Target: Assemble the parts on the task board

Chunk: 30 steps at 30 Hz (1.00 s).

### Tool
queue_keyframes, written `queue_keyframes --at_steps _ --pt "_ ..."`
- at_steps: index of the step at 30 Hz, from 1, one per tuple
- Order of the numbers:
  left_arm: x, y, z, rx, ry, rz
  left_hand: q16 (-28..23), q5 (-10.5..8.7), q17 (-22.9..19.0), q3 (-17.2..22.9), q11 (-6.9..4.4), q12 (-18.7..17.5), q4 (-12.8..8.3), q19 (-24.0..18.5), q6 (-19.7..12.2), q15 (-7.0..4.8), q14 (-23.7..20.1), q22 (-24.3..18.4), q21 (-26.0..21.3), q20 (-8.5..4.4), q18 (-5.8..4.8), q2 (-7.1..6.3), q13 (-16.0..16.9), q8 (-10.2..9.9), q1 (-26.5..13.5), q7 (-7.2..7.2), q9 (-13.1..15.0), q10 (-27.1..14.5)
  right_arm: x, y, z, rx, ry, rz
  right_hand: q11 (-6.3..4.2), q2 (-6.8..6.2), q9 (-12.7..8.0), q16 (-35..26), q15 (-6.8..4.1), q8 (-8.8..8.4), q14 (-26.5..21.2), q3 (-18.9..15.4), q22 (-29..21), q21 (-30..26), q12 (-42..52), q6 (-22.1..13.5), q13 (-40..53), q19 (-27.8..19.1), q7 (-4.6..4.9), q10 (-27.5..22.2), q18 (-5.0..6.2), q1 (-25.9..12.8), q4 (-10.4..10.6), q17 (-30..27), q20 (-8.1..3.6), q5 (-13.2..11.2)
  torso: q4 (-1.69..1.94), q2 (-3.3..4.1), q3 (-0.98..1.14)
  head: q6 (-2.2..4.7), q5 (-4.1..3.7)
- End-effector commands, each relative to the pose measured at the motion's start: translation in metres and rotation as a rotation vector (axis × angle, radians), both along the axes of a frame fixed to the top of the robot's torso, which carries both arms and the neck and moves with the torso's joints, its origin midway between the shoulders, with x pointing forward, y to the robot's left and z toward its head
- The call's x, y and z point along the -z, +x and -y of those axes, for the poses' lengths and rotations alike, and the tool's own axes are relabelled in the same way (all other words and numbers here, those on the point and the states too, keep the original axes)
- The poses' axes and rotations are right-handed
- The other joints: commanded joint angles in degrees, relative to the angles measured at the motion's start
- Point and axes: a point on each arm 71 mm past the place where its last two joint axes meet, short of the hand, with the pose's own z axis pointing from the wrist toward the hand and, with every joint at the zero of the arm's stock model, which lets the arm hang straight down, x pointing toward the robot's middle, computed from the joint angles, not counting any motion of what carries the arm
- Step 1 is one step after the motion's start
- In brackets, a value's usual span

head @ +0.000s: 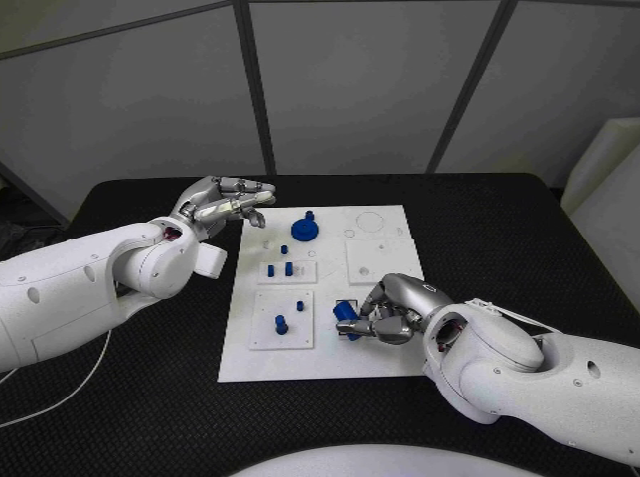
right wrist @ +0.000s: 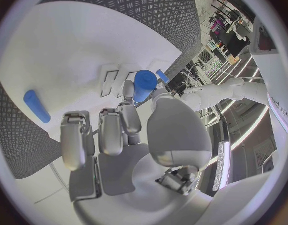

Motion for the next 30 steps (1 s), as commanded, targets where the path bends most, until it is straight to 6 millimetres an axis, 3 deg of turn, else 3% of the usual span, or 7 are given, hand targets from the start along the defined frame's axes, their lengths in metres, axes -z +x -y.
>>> queue_keyframes --at_steps 1,6,10,13,26,30 --pt "-0.001 0.0 0.001 0.009 -0.008 0.002 -0.15 -0.28 -0.09 -0.34 0.17 -0.26 0.05 0.42 -0.01 0.28 0.07 -0.05 -0.09 -0.13 -0.75 0.29 0.05 -0.18 -0.21 -0.03 0.08 -0.24 -0.001 0.0 -0.001 -0.024 0.017 0.001 0.0 -0.07 0.05 0.4 -0.37 -0.32 2.72 -0.68 15.1 0.16 0.15 0.54 0.05 6.14 0.07 0.39 -0.42 -1.02 0.05 0.07 -0.42 -0.01 -0.07 0.03 -0.03 0.1 0.13" --pt "-0.001 0.0 0.0 0.008 -0.007 0.002 -0.15 -0.28 -0.09 -0.34 0.17 -0.26 0.05 0.42 -0.01 0.28 0.07 -0.05 -0.09 -0.13 -0.75 0.29 0.05 -0.18 -0.21 -0.03 0.08 -0.24 0.0 0.002 0.003 -0.007 0.009 0.01 0.01 -0.1 0.13 0.4 -0.36 -0.4 2.72 -0.91 15.1 0.16 0.14 0.57 0.07 6.14 0.07 0.39 -0.42 -1.41 0.08 0.07 -0.42 -0.01 -0.06 0.03 0.0 0.14 0.07" --pt "-0.001 0.0 0.0 0.008 -0.007 0.002 -0.15 -0.28 -0.09 -0.34 0.17 -0.26 0.05 0.42 -0.01 0.28 0.07 -0.05 -0.09 -0.13 -0.75 0.29 0.05 -0.18 -0.21 -0.03 0.08 -0.24 0.001 0.004 0.007 0.017 -0.006 0.022 -0.08 2.14 0.52 0.41 -0.41 -0.73 2.71 -0.16 15.1 0.16 0.09 0.79 0.16 6.14 -0.06 0.44 -0.42 -0.34 -0.25 0.13 -0.44 2.59 -0.02 0.04 0.0 0.22 -0.06" --pt "-0.001 0.0 0.0 0.008 -0.007 0.002 -0.15 -0.28 -0.09 -0.34 0.17 -0.26 0.05 0.42 -0.01 0.28 0.07 -0.05 -0.09 -0.13 -0.75 0.29 0.05 -0.18 -0.21 -0.03 0.08 -0.24 0.002 0.006 0.008 0.025 -0.013 0.025 -0.1 2.56 0.7 0.42 -0.42 -0.91 2.71 -0.15 15.1 0.16 0.07 0.84 0.21 6.14 -0.07 0.46 -0.42 0.26 -0.27 0.16 -0.45 3.76 -0.02 0.04 0.0 0.23 -0.07" --pt "-0.001 0.0 0.0 0.009 -0.007 0.0 -0.18 -0.28 -0.11 -0.36 0.17 -0.26 0.06 0.44 0.0 0.28 0.07 -0.08 -0.14 -0.13 -0.75 0.32 0.06 -0.18 -0.23 -0.03 0.08 -0.24 0.006 0.01 0.006 0.037 -0.038 0.008 -0.02 2.15 1.04 0.26 -0.37 -1.34 2.65 -1.4 15.1 0.16 -0.31 0.91 0.04 6.14 0.03 0.35 -0.42 -0.92 0.04 -0.05 -0.42 3.83 0.01 0.09 -0.02 0.1 -0.26" --pt "-0.001 0.0 0.0 0.009 -0.006 -0.002 -0.18 -0.28 -0.11 -0.36 0.17 -0.26 0.06 0.44 0.0 0.28 0.07 -0.08 -0.14 -0.13 -0.75 0.32 0.06 -0.18 -0.23 -0.03 0.08 -0.24 0.007 0.011 0.003 0.034 -0.033 0.008 0.05 1.02 1.52 0.14 -0.32 -1.77 2.62 -3.68 15.1 0.16 -0.54 1.13 0.02 6.14 0.1 0.31 -0.42 -4.7 0.1 -0.17 -0.36 0.17 -0.04 0.06 -0.01 0.03 -0.24"
